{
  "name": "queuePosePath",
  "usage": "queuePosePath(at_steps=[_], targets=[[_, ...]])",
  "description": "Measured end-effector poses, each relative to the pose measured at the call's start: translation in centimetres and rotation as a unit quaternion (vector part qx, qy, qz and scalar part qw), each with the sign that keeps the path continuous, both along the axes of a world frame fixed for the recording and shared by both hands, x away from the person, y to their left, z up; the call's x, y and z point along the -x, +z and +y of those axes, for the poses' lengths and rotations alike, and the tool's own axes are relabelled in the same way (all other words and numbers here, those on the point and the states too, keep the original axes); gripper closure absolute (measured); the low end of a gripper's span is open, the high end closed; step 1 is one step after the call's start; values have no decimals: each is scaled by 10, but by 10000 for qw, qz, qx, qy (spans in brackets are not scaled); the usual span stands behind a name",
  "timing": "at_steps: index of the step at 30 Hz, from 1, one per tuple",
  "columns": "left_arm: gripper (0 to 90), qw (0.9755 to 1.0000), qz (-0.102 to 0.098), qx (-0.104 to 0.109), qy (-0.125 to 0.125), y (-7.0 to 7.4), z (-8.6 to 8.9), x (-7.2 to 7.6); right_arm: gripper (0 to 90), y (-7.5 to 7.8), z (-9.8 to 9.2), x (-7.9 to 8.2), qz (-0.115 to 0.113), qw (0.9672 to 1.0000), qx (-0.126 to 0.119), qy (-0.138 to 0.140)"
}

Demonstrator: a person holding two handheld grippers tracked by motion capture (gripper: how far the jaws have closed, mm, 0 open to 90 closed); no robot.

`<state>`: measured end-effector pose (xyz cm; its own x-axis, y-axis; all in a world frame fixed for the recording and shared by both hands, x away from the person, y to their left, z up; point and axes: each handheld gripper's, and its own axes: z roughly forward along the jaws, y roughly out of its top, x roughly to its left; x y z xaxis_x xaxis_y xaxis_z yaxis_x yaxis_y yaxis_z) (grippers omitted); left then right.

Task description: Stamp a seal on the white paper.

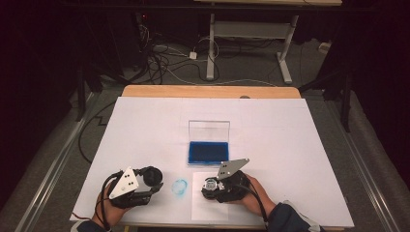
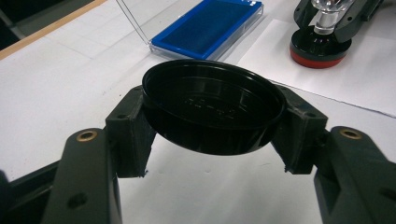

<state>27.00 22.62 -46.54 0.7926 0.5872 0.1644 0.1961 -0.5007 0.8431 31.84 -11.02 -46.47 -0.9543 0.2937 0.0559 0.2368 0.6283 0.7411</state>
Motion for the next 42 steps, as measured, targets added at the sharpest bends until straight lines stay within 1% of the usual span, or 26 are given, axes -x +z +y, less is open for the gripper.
queuePosePath(at_steps=[3,8,10,14,20,23,28,32,37,39,41,42], targets=[[362,10000,-5,-2,-7,0,0,0,570,0,0,0,8,10000,8,-6],[361,10000,-14,4,-1,1,0,0,569,4,2,2,-65,9999,77,66],[362,10000,-17,10,-3,1,0,0,569,7,2,3,-57,10000,-15,69],[361,10000,-14,5,-1,0,0,0,569,17,1,5,-181,9998,-118,55],[362,10000,-22,-3,1,1,0,0,569,28,-3,8,-256,9992,-304,21],[361,10000,-24,-9,2,1,0,0,568,33,-4,9,-309,9989,-345,45],[361,10000,-19,2,-1,1,0,0,569,36,-7,8,-310,9987,-413,-23],[362,10000,-11,-3,-10,1,0,0,569,32,-7,7,-268,9991,-343,9],[362,10000,-16,-7,-17,1,-1,0,568,19,-3,5,-179,9998,-133,4],[362,10000,-6,-4,-19,1,0,0,568,14,-2,3,-101,9999,-94,11],[361,10000,-6,2,-19,0,0,0,568,11,-1,3,-85,10000,-44,23],[362,10000,-2,5,-15,0,0,0,568,10,0,3,-30,10000,-61,12]])
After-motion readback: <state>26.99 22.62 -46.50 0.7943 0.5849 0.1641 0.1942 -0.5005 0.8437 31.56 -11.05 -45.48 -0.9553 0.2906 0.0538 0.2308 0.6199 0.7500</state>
